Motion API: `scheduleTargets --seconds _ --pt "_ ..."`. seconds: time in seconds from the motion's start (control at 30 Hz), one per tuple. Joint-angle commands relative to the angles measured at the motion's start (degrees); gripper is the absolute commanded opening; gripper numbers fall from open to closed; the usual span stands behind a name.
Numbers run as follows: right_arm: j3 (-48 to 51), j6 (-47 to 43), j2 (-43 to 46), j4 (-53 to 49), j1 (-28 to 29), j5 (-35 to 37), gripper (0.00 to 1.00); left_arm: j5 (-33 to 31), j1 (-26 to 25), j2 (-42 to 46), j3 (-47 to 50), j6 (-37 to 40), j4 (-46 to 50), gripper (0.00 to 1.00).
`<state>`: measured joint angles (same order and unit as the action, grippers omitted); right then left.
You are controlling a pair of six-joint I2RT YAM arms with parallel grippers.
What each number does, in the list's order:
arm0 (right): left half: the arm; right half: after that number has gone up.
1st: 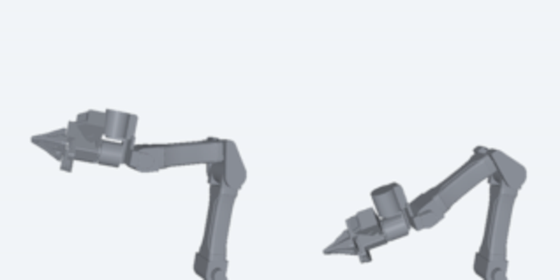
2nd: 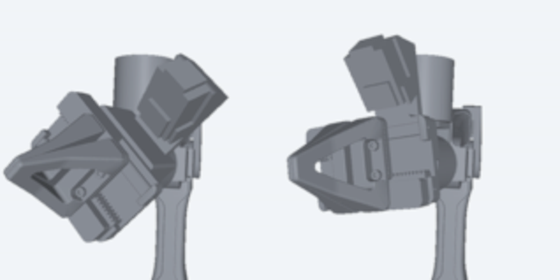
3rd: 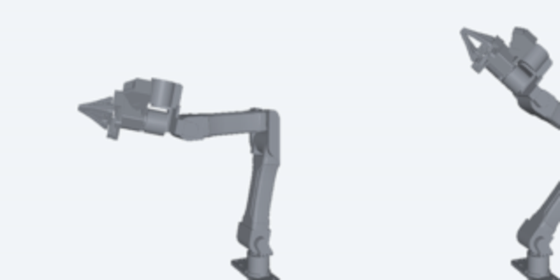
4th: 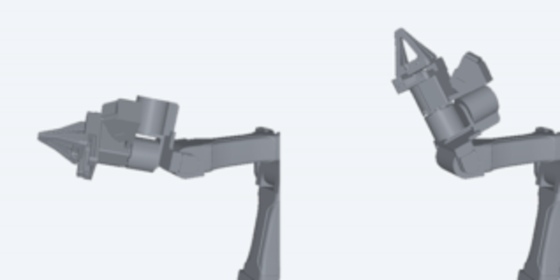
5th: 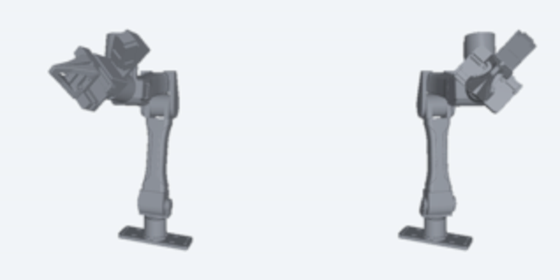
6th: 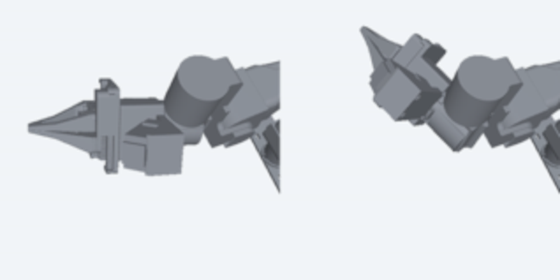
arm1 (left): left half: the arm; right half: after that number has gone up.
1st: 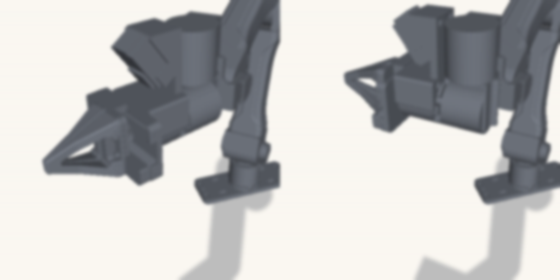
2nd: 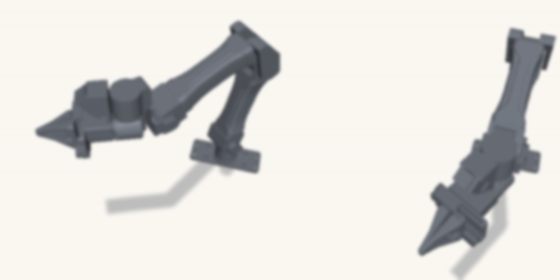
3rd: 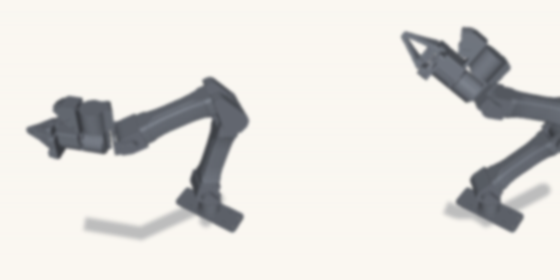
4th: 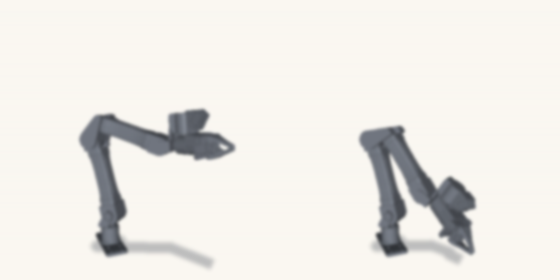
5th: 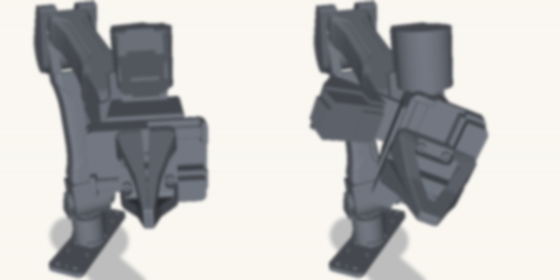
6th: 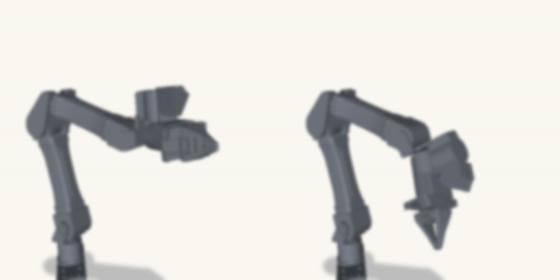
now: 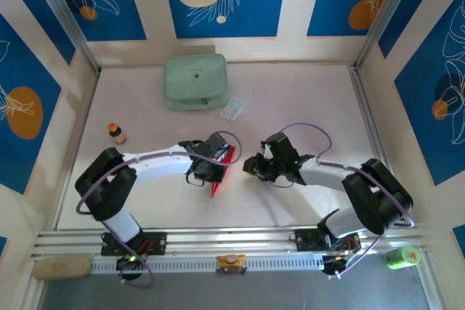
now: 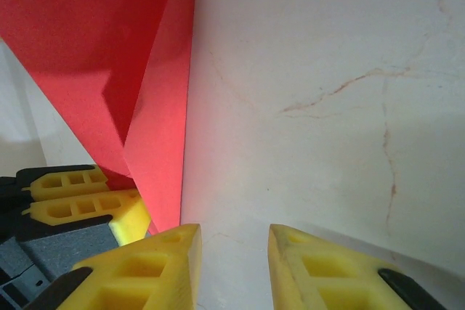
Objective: Fold a paper plane with a square sheet of paper (pick it up from the middle)
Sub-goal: Turn over the paper at the center of the table.
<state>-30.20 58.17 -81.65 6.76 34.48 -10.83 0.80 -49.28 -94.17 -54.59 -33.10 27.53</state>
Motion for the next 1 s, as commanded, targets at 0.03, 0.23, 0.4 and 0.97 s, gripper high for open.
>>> scheduleTargets --seconds 0.03,0.23,0.4,0.97 --pt "0.4 0.4 0.0 -0.4 0.0 -0.2 0.31 -0.2 -0.5 -0.6 -1.3 -0.1 1.4 0.17" --pt "0.2 0.4 -0.4 -0.4 0.1 -0.4 0.31 1.0 -0.5 -1.4 -1.7 0.8 1.3 0.17" --pt "0.1 0.3 -0.6 -0.4 0.1 -0.5 0.31 1.4 -0.5 -1.9 -1.9 1.0 0.9 0.17" --pt "-0.4 0.0 -1.0 -0.5 0.1 -0.7 0.31 2.5 -0.5 -4.3 -3.7 2.7 2.2 0.21"
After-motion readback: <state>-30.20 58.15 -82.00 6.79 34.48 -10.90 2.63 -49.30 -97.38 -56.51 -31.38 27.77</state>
